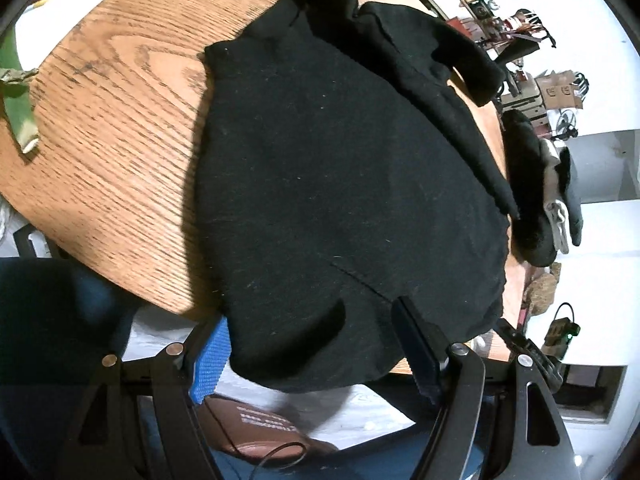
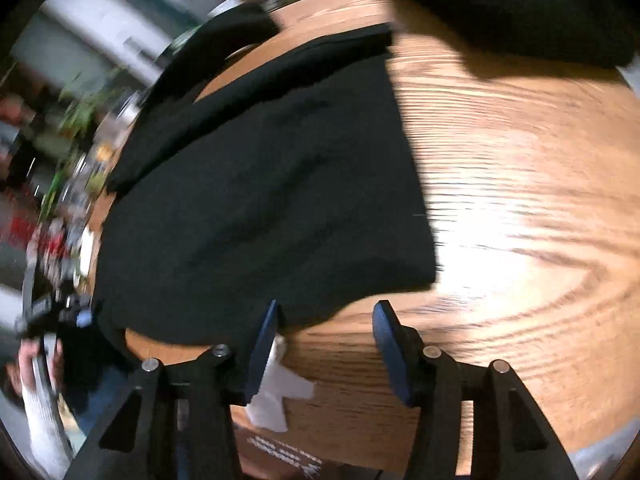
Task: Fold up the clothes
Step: 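Grasp the folded garment with the left gripper while the right gripper presses the fold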
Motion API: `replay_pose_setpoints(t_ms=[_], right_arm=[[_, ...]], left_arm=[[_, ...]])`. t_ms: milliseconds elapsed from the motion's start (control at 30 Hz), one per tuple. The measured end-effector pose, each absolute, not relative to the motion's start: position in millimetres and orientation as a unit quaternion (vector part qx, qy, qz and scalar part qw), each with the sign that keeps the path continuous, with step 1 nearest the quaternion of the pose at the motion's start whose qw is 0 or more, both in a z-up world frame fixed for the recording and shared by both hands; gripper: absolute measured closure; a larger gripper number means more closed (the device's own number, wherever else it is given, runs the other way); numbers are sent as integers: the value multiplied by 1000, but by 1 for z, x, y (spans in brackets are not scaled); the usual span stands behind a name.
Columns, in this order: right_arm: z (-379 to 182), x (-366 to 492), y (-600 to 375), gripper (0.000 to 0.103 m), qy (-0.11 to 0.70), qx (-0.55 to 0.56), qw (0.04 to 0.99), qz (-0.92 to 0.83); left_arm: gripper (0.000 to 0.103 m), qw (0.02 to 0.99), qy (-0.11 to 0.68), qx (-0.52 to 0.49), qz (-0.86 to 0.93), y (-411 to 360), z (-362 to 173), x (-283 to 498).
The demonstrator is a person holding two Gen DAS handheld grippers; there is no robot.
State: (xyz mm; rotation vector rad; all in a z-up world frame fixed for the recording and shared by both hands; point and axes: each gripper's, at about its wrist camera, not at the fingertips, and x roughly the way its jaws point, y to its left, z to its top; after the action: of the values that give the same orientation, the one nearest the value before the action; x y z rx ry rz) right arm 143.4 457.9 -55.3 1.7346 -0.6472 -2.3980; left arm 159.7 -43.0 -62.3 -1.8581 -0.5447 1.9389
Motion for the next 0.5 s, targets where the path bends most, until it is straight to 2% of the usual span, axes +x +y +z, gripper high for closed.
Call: replay_pose_setpoints(t_ms=[167,367,400,433,467,500], right_arm=[[-61,148,455,54,-261,574,52,-774],[-68,129,421,56,-279,576,81,-764],[-68,124,417,61,-275,577,81,-764],[-69,120,413,74,-271,579,80,-764],[-68,121,411,89,-264,583,78,-764],[-67,121,409,94,-257,586,77,-765]], left_arm=[[27,231,-178,-662,690,-42,-61,166],[27,240,-195,-660,684,-44,-62,164],[41,245,-194,-658,685,-44,-61,163],[77,249,-191,-655,688,-44,-59,162],[91,253,-187,-651,691,-44,-57,162],[96,258,-185,-647,693,-44,-54,161]])
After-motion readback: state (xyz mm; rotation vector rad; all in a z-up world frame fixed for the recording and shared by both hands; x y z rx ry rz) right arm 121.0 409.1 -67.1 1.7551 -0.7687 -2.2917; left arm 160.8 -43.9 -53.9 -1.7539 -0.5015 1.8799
